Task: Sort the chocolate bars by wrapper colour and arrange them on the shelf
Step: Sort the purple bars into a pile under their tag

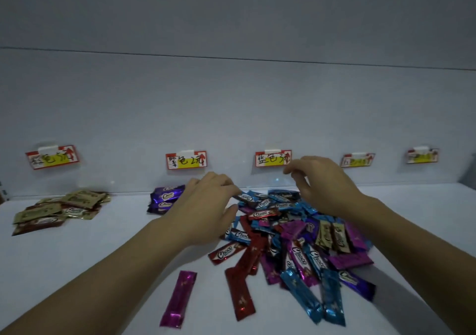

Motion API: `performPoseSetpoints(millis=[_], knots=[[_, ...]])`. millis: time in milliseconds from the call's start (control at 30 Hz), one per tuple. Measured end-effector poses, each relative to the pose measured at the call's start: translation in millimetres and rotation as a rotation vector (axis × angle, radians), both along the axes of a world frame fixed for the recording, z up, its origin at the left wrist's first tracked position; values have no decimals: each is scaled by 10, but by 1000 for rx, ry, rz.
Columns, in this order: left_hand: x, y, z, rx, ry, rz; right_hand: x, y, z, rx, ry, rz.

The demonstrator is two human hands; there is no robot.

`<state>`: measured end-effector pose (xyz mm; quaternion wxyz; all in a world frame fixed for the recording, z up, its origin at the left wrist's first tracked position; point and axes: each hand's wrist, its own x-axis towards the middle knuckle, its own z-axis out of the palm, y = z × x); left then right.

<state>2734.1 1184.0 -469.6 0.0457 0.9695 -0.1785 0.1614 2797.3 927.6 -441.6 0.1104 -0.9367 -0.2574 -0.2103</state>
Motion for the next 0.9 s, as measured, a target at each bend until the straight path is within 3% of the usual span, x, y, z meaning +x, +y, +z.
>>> performPoseSetpoints(millis=[167, 367, 567, 667, 900], knots=[[241, -313, -230, -156, 41, -14, 153, -56, -256, 143, 99, 92], [226, -400, -394, -223, 58, -168, 124, -379, -200, 21, 398, 247], [37, -625, -342, -215, 174, -322, 64, -517, -83, -254, 660, 229], [-2, -680, -344, -103, 230, -329, 44, -511, -101, -227, 663, 195], [-25, -683, -316, -85, 58, -211, 42, -551, -126, -191, 670, 190]])
